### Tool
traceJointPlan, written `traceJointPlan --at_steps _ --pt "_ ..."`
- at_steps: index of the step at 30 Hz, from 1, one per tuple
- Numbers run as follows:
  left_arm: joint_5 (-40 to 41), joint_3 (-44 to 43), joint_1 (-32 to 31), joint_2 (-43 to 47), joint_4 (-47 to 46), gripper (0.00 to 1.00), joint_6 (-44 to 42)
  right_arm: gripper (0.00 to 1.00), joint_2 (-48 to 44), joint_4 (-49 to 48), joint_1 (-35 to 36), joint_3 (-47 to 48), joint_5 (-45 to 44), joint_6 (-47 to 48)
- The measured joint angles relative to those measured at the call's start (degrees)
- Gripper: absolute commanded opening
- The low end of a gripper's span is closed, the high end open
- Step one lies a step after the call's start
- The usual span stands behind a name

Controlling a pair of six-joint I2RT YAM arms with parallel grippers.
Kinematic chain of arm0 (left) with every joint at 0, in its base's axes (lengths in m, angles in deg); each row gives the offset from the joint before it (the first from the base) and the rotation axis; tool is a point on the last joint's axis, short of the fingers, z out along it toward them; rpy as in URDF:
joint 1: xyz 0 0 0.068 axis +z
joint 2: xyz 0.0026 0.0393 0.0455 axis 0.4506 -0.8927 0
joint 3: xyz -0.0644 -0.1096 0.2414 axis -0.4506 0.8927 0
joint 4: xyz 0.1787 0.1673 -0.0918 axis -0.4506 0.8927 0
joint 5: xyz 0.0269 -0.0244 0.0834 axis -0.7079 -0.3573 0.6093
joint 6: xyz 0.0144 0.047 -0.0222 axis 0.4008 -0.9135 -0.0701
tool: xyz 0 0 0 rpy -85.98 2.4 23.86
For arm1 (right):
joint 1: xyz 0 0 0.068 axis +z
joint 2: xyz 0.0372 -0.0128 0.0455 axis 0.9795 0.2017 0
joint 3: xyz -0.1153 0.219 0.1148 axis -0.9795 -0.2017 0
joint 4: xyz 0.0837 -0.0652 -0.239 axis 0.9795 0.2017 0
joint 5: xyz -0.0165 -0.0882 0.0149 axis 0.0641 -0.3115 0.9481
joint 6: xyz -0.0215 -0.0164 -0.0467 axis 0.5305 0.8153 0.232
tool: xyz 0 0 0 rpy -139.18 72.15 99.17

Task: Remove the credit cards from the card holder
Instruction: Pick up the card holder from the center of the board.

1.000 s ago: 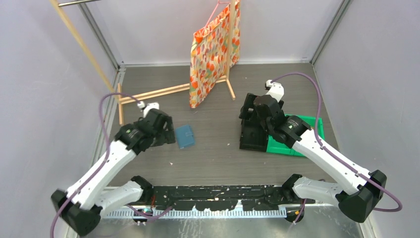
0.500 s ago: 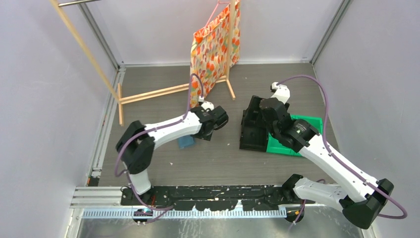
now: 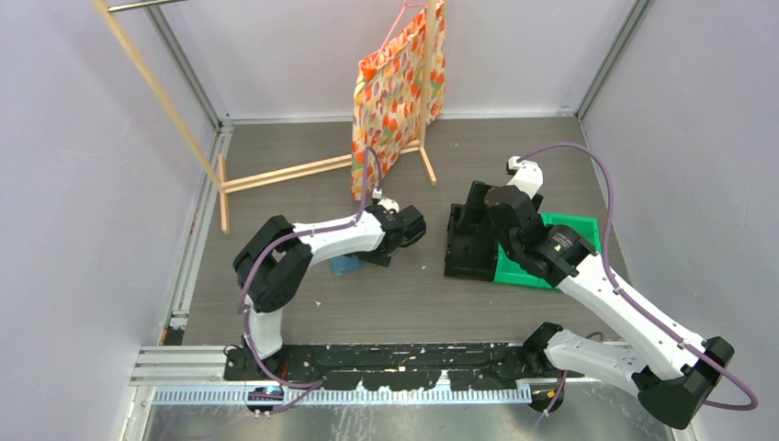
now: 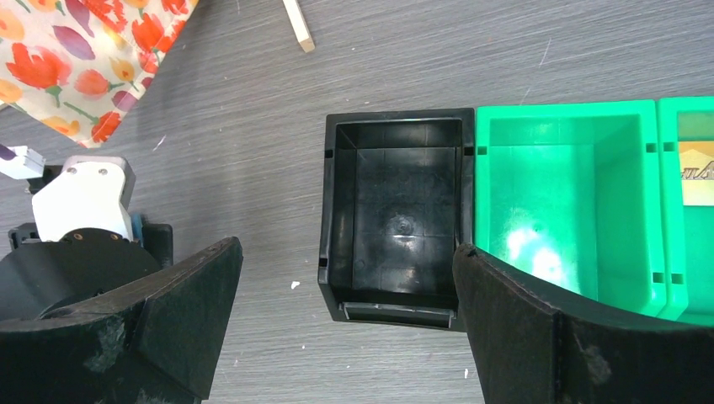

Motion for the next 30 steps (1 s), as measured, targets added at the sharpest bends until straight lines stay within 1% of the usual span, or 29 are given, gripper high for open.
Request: traceJointPlan --at_steps 2,4,5,6,8,9,10,11,14,18,20,25,29,30 --pt "-0.02 1.18 0.11 0.00 -0.26 0.56 0.61 1.00 0.00 0.00 0.00 -0.07 -0.07 0.00" --pt "-0.26 3.17 0.50 0.00 -1.31 0.53 0.96 1.00 0.00 0.00 0.00 -0.09 -0.09 -0.04" --pt "-0.48 4.15 0.83 0.00 -1.88 0.50 1.07 1.00 0.00 0.00 0.00 -0.09 -0.11 -0.07" --pt "-0.33 4.68 1.14 0.02 -1.99 0.44 1.07 1.00 0.02 0.00 0.00 -0.09 -0.13 -0.13" --pt "-0.26 5.20 1.75 0.22 -2.64 0.26 1.20 1.00 0.02 0.00 0.00 -0.11 -0.17 -0.26" --pt "-0.24 5.53 2.08 0.20 -3.19 0.09 1.03 1.00 0.02 0.00 0.00 -0.11 -0.22 -0.28" --pt "0.07 5.70 2.23 0.11 -3.30 0.03 0.92 1.00 0.02 0.00 0.00 -0.13 -0.28 -0.31" --pt "0.28 5.77 2.27 0.09 -3.32 0.01 1.22 1.00 0.02 0.00 0.00 -0.13 -0.33 -0.39" --pt "1.03 6.34 2.21 0.76 -3.87 0.01 0.50 1.00 0.00 0.00 0.00 -0.15 -0.55 -0.61" --pt "-1.11 9.94 2.45 4.94 -7.34 0.01 -1.01 1.00 0.28 0.02 0.00 -0.15 -0.74 -0.68" --pt "-4.28 11.69 2.69 8.55 -8.39 0.01 -2.47 1.00 0.63 0.07 0.00 -0.15 -0.96 -0.83" --pt "-15.37 14.29 4.24 22.14 -10.29 0.01 -6.78 1.00 0.22 -1.70 0.00 -2.62 -0.39 -0.87" --pt "-26.58 16.81 7.74 32.65 -12.66 0.01 -8.48 1.00 0.74 -3.63 0.00 -4.26 3.74 -1.18" --pt "-29.51 17.79 8.81 34.97 -13.22 0.01 -8.57 0.99 1.18 -5.40 0.00 -4.72 6.23 -1.42"
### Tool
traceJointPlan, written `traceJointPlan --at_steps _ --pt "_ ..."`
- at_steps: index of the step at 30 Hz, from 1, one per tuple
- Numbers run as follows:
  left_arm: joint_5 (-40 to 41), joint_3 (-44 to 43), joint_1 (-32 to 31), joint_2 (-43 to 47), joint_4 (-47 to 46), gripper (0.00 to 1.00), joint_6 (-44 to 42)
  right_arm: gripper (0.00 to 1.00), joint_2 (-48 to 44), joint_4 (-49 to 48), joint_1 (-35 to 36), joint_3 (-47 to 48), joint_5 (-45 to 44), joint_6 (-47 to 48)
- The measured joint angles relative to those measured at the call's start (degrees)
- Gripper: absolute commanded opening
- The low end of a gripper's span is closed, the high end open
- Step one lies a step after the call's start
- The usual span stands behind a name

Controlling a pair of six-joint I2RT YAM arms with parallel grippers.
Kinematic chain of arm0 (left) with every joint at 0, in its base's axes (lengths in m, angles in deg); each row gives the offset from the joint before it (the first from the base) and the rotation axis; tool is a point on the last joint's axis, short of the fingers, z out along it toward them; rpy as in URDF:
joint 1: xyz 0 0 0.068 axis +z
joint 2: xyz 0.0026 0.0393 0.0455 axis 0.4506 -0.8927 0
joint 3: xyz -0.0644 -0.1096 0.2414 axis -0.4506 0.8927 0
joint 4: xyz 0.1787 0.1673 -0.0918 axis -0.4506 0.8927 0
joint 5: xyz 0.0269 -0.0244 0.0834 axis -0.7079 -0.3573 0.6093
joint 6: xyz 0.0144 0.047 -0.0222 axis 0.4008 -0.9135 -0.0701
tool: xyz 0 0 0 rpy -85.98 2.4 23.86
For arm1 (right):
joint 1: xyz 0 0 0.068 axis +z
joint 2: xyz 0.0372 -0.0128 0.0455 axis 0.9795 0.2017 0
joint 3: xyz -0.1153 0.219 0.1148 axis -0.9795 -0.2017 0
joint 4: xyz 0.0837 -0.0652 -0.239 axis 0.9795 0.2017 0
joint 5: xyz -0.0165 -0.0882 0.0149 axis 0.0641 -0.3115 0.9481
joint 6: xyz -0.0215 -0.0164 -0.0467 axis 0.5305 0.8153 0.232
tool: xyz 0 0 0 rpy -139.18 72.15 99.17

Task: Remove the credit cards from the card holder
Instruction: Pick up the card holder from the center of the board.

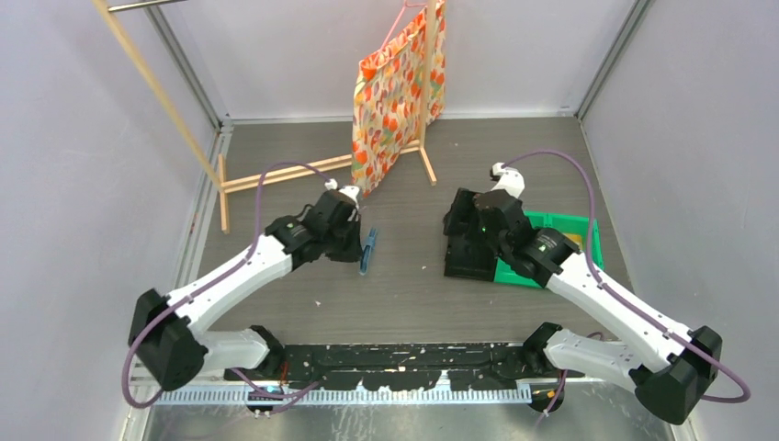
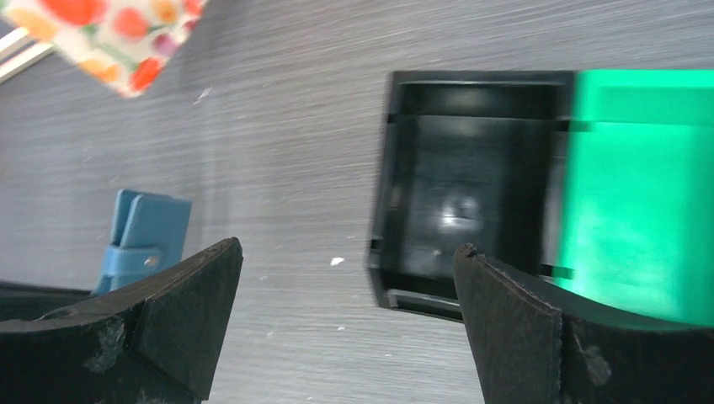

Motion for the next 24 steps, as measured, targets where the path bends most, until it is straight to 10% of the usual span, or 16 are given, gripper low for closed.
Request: traceJointPlan --at_steps 14,24 --pt "-33.29 11.67 9.27 9.33 -10.69 0.01 0.90 0.70 9.86 -18.97 0.70 -5.92 32.20 4.24" --pt "-42.99 15.52 11.21 11.65 -21.03 0.00 10.34 0.57 15.78 -28.70 1.07 -6.82 51.80 0.79"
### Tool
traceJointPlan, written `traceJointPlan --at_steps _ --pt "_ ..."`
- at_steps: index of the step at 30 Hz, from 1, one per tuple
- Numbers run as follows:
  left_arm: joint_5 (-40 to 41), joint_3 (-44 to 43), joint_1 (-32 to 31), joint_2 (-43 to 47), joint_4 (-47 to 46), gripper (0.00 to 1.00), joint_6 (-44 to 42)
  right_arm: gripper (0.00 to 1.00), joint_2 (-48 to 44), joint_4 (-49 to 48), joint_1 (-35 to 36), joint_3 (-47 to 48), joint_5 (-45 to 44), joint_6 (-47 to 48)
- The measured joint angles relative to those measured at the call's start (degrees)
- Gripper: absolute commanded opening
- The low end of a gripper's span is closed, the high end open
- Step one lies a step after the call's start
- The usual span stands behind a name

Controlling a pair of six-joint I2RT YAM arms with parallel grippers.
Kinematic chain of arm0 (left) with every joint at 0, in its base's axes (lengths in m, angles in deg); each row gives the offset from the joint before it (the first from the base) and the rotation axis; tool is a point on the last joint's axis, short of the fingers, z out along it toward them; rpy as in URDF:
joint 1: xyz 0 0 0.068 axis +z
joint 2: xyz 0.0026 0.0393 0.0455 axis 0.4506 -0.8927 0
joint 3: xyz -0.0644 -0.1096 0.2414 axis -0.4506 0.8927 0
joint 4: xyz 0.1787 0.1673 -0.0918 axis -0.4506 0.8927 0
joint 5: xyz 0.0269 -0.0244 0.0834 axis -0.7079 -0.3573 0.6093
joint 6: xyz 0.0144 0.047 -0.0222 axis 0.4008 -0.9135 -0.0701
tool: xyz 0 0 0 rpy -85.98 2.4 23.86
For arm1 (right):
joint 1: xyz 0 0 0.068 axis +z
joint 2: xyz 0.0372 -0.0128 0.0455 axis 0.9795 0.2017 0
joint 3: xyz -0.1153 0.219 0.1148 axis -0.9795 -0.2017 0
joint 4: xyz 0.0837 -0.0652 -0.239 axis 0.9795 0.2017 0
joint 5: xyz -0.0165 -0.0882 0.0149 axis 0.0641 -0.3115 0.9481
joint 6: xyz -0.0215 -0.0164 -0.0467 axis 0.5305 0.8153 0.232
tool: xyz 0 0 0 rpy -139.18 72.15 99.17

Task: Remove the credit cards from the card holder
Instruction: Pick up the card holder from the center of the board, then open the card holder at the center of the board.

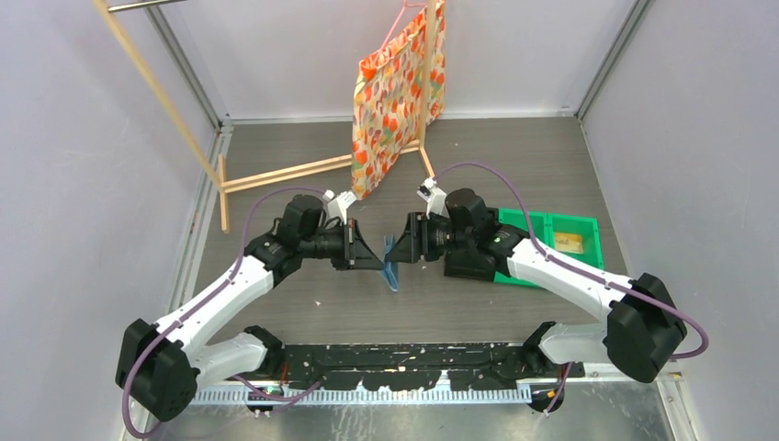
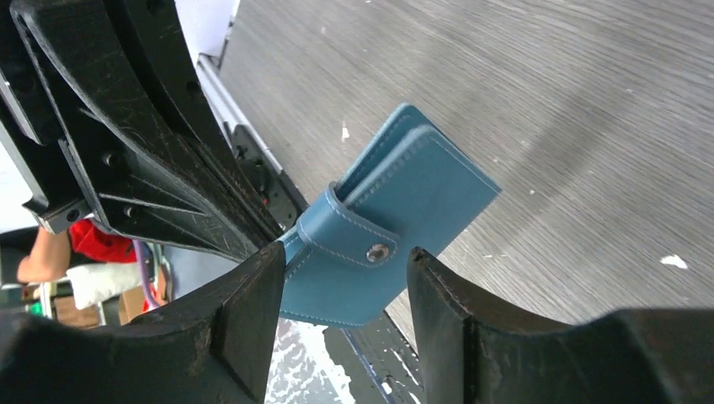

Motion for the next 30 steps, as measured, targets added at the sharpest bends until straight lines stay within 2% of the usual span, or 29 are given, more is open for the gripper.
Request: traceJointPlan --at_steps 2,10,11,14,16,20,25,27,30 --pt "-1.44 0.00 0.11 0.83 -1.81 0.00 1.44 0.50 -0.02 -1.27 -0.07 0.00 2.01 -0.09" --pt "-3.61 0.39 0.20 1.36 -5.09 0.01 3.21 0.43 1.73 -11.91 -1.68 -2.86 6.16 -5.40" --pt "-3.58 0.72 0.26 1.40 -5.27 0.01 3.34 0.45 1.97 -12.87 -1.86 -3.37 6.27 -6.05" --pt "-2.14 1.79 0.26 1.49 -5.14 0.00 3.48 0.70 3.21 -14.47 -2.08 -4.15 6.49 -8.04" --pt "-0.94 2.08 0.26 1.42 -4.42 0.01 3.67 0.82 3.45 -14.32 -2.23 -4.35 6.16 -8.33" --pt "0.28 3.10 0.26 1.16 -4.20 0.01 5.60 0.82 2.47 -12.15 -2.32 -4.35 5.31 -7.56" --pt "1.64 3.80 0.94 0.98 -3.15 0.01 7.91 0.70 -0.98 -5.42 -0.59 -4.35 1.14 -4.24" --pt "1.64 3.80 1.20 0.55 -3.26 0.01 8.57 0.70 -2.51 -3.41 0.63 -4.35 -0.63 -3.21" --pt "1.66 3.80 1.42 -0.96 -3.45 0.01 10.05 0.78 -4.02 -1.29 2.93 -4.22 -3.34 -1.33"
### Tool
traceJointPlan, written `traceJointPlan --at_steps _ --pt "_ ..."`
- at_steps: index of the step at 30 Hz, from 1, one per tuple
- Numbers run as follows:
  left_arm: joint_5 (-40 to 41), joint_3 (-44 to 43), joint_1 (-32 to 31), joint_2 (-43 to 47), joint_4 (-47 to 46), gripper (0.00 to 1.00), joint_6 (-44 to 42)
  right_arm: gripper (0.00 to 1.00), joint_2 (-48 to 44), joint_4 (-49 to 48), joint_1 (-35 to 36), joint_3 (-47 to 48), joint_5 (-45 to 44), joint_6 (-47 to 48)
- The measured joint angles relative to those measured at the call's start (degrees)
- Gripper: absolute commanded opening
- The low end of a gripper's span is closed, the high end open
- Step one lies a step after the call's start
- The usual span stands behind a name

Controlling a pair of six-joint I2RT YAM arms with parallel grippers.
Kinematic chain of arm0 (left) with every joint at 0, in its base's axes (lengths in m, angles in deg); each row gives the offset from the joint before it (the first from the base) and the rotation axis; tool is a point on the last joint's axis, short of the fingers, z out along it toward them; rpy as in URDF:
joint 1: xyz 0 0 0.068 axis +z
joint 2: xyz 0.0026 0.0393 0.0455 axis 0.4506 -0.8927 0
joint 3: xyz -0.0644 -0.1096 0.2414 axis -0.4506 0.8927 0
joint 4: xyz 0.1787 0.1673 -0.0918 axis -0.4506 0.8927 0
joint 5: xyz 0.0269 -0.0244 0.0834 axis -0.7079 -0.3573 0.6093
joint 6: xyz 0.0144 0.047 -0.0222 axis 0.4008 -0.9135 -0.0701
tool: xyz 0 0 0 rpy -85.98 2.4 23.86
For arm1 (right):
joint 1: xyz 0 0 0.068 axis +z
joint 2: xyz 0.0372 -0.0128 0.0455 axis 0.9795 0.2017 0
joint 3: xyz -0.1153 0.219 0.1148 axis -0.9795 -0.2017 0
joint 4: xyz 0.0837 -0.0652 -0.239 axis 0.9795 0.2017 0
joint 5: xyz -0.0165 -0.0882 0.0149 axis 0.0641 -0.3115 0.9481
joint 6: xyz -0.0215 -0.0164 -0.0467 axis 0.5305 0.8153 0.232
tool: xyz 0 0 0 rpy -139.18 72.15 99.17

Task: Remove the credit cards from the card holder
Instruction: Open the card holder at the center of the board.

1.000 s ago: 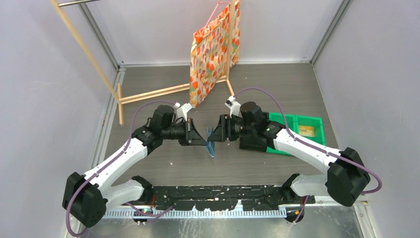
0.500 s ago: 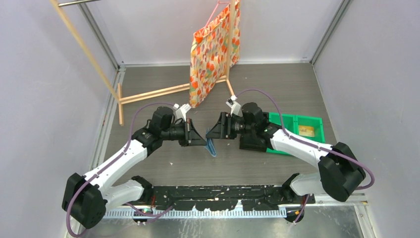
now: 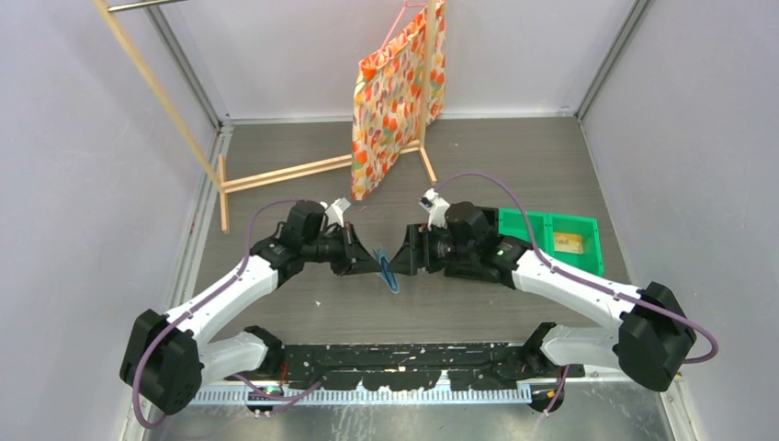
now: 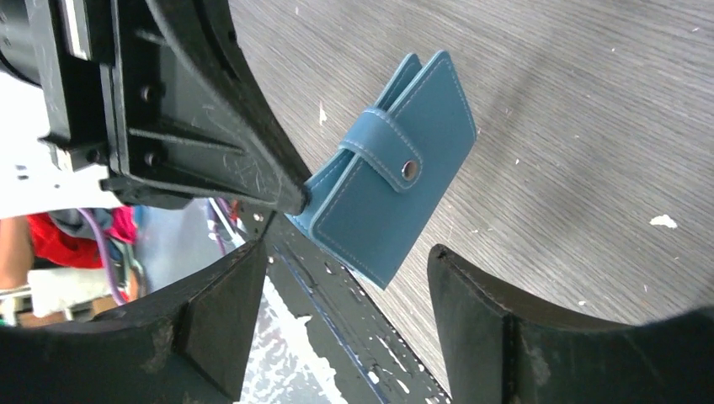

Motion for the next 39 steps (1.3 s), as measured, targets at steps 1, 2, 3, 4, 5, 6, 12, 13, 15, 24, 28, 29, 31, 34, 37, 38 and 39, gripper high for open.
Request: traceJointPlan --at_steps 1,2,3,4,5,6,12,13,15,24,28,29,31,34,37,38,39 --pt "0.00 0.00 0.07 -0.59 0.02 0.01 0.59 0.80 -0.02 0.76 0.74 0.20 -0.83 0.76" --pt "0.04 0.00 0.17 -1.09 0.04 0.01 1.18 0.80 0.04 1.62 1.86 0.39 -2.03 1.81" --pt "0.09 0.00 0.28 -1.49 0.07 0.01 1.70 0.81 0.04 2.38 3.19 0.46 -3.21 2.86" --pt "0.33 0.00 0.39 -1.79 0.11 0.01 2.49 0.82 0.04 3.08 4.79 0.48 -4.44 4.17" --pt "0.44 -0.02 0.50 -1.88 0.13 0.01 2.86 0.82 0.04 3.50 5.99 0.50 -5.31 5.11" --pt "0.63 -0.04 0.63 -1.90 0.20 0.01 3.43 0.82 0.04 4.22 7.69 0.52 -6.95 6.51" --pt "1.25 -2.75 1.51 -1.95 2.54 0.01 6.08 0.74 0.59 5.60 11.85 0.85 -14.84 10.60" --pt "1.22 -3.15 1.66 -1.95 2.60 0.00 6.45 0.71 0.83 5.46 12.22 0.87 -16.11 10.97" --pt "1.18 -3.61 1.77 -1.95 2.67 0.01 7.15 0.67 1.42 4.76 12.72 0.87 -18.78 11.45" --pt "0.85 -3.63 1.84 -1.95 3.30 0.01 8.74 0.38 6.56 0.79 15.52 1.97 -25.51 12.70" --pt "1.22 -3.63 1.99 -1.84 3.28 0.01 9.05 0.06 6.58 -0.46 16.39 2.19 -26.51 12.87" --pt "1.29 -3.63 2.10 -1.70 3.30 0.07 9.18 0.01 6.58 -0.74 16.57 2.19 -26.84 12.70" --pt "1.66 -3.63 2.21 -1.27 3.45 0.34 9.14 0.01 6.43 -0.90 16.63 2.16 -27.80 12.28" --pt "2.34 -4.37 2.25 -0.46 5.66 0.87 7.32 0.01 5.70 -0.20 16.61 2.12 -29.53 11.21" --pt "5.33 -7.67 2.49 0.48 12.39 1.00 2.67 0.01 4.76 3.54 15.61 2.86 -29.68 9.77" --pt "6.21 -8.61 2.56 0.94 14.03 1.00 0.66 0.01 4.76 5.73 15.08 3.82 -29.22 9.33" --pt "7.63 -9.92 2.58 1.84 16.41 0.99 -2.23 0.01 4.81 8.81 14.12 5.46 -28.30 8.46"
